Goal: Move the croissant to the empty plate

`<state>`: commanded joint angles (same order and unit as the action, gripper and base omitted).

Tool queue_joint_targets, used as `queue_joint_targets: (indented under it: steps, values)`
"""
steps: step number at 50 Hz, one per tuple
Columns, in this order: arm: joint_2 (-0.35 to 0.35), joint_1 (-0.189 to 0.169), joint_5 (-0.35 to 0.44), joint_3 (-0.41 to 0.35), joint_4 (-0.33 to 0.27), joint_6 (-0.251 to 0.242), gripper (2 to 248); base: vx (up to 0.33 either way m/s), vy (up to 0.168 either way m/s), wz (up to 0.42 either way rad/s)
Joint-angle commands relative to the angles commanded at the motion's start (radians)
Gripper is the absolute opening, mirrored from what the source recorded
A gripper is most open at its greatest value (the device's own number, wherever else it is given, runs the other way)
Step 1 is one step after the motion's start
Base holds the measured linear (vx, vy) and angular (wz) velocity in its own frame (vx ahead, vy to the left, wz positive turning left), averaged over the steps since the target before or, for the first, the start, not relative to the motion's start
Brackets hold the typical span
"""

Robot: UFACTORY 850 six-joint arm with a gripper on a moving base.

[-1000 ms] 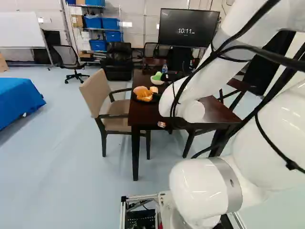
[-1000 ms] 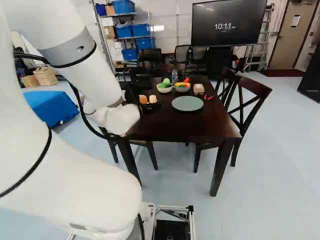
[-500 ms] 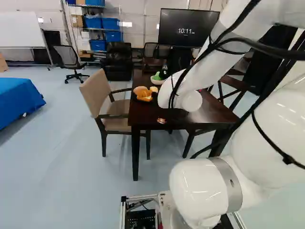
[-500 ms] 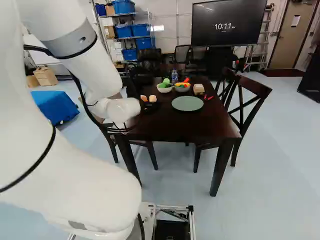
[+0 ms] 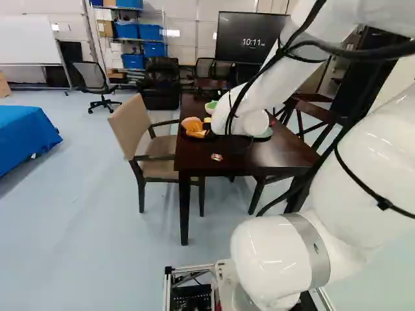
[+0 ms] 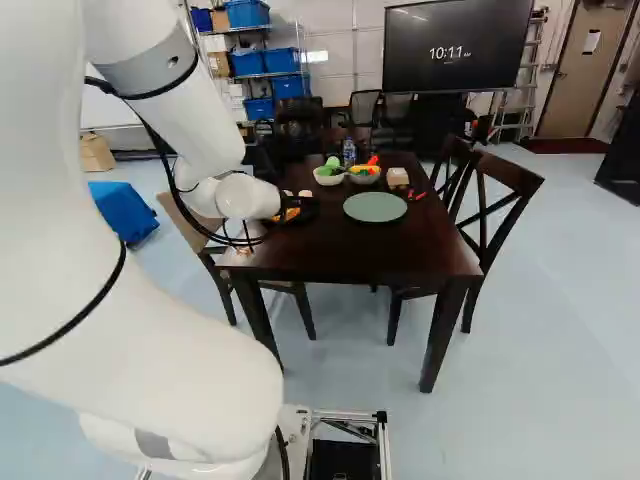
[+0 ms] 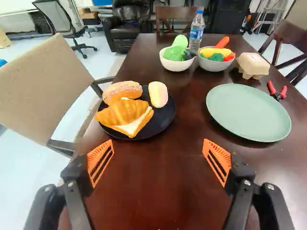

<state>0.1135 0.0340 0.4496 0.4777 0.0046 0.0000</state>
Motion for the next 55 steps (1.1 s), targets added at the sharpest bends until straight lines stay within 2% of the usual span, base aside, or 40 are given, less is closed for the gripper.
queue_joint_targets:
  steps: [43,48,55]
  values:
    - [-0.125,0.088,-0.227,0.23,0.087,0.0,247,0.0,0.0,0.0]
    - [-0.141,0.098,-0.259,0.258,0.1,0.024,247,0.0,0.0,0.0]
    - [-0.162,0.11,-0.299,0.297,0.112,0.087,247,0.0,0.0,0.0]
